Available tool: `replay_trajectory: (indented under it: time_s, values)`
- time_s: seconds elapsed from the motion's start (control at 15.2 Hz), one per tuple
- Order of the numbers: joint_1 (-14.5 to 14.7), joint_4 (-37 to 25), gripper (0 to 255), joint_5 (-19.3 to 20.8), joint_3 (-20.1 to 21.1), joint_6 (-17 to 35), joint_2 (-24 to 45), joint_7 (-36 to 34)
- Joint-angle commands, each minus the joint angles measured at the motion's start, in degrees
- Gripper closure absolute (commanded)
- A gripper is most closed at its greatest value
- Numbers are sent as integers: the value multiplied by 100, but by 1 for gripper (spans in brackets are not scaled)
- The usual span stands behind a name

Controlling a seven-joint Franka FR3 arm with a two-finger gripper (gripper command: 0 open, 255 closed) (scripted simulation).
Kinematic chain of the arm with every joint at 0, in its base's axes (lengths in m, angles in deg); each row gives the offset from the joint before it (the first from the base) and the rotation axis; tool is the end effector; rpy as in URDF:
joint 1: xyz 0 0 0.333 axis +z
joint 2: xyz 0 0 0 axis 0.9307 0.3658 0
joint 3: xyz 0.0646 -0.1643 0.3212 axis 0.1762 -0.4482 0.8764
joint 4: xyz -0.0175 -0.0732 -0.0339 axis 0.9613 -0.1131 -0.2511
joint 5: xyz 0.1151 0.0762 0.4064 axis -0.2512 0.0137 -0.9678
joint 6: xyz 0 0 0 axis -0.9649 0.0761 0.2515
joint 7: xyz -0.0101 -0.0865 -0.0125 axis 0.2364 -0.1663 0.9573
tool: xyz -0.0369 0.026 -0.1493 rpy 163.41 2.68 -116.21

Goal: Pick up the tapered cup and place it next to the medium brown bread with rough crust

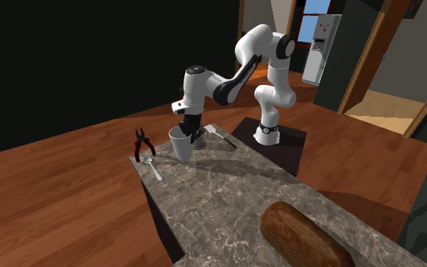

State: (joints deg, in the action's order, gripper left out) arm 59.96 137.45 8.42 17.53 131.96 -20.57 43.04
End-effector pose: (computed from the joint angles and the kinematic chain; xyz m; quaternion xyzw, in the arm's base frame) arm 0.5878 -0.2489 0.4004 0.9969 0.0332 0.0050 0.0714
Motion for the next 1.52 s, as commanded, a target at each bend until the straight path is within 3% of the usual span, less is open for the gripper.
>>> replay_trajectory:
  time_s: [0.0,1.45]
  values:
    - [10,-62,255,13,2,-138,-76,-3]
    - [36,-1408,255,12,10,-1762,-368,141]
